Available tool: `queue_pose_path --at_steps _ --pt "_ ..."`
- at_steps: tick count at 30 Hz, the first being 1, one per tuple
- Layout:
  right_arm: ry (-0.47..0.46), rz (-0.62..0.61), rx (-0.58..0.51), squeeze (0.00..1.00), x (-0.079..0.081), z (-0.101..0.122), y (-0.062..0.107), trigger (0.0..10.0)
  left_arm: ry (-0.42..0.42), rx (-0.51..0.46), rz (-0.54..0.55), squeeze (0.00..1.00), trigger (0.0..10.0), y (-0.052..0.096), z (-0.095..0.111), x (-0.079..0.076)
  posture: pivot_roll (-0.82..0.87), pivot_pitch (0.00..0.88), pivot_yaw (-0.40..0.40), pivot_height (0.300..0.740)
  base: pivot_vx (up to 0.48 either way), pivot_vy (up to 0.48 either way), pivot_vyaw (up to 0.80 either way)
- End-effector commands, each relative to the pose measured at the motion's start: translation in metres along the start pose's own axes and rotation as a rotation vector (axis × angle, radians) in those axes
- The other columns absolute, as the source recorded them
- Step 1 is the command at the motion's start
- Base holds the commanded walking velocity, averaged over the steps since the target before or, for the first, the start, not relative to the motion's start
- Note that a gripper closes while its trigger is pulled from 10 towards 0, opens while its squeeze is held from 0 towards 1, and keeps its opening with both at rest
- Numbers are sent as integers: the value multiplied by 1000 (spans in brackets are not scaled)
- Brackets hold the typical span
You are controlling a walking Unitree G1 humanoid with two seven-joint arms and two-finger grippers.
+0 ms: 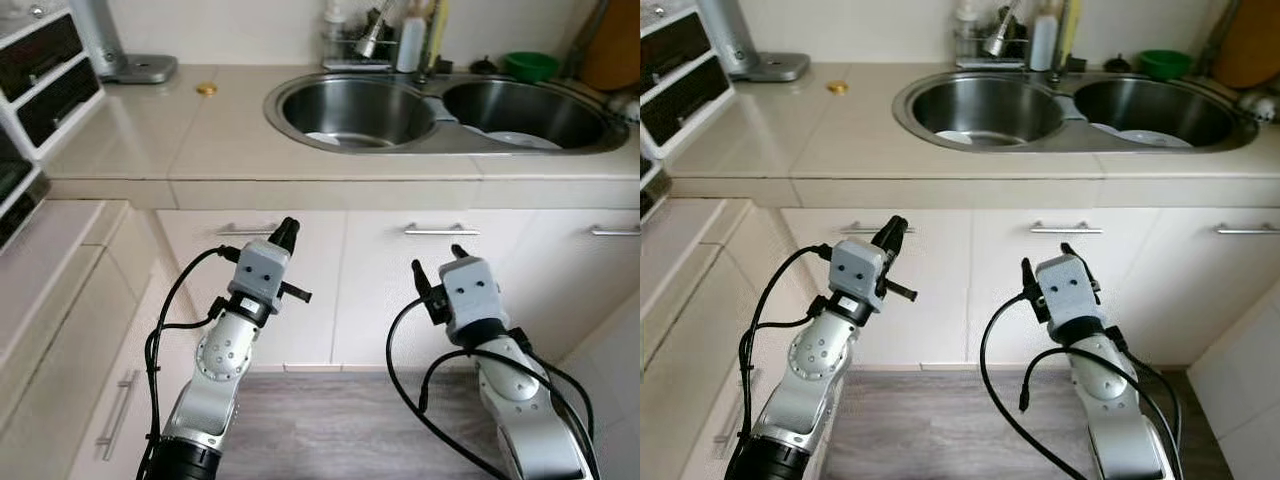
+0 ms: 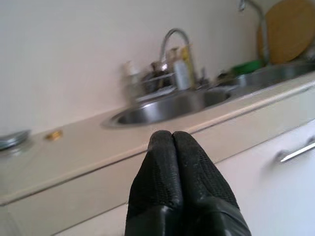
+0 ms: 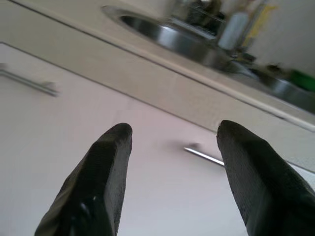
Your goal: Kitchen organization
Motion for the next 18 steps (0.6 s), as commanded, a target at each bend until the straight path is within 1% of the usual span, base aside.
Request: queue_pose_path --at_steps 1,14,15,17,18 --pt "-3 -9 -13 0 -5 5 2 10000 -4 -20 -5 0 10000 -2 5 -1 -84 0 -37 740 0 0 0" --pt "-10 -6 8 0 -6 4 5 10000 -26 3 -8 0 10000 0 2 0 -83 0 -38 740 0 0 0" --pt "-10 -3 11 0 -7 4 6 10000 -32 8 -7 0 10000 1 1 1 -83 0 -38 740 0 0 0" --pt "-14 27 31 0 -6 1 15 10000 -6 82 40 0 10000 13 -8 9 -81 0 -38 740 0 0 0" --pt "-14 27 31 0 -6 1 15 10000 -6 82 40 0 10000 13 -8 9 -81 0 -38 740 0 0 0"
Point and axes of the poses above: a point about 5 cm out from each wrist's last joint towards the gripper, its own y axis pointing back from the gripper into the wrist, its own z axis along the axis of the wrist's last joint, x = y × z, the point moved 2 cm from there along -y, pointing out of the wrist towards the gripper, and after that the axes turned 11 degrees about -y, right-handed, at the moved point
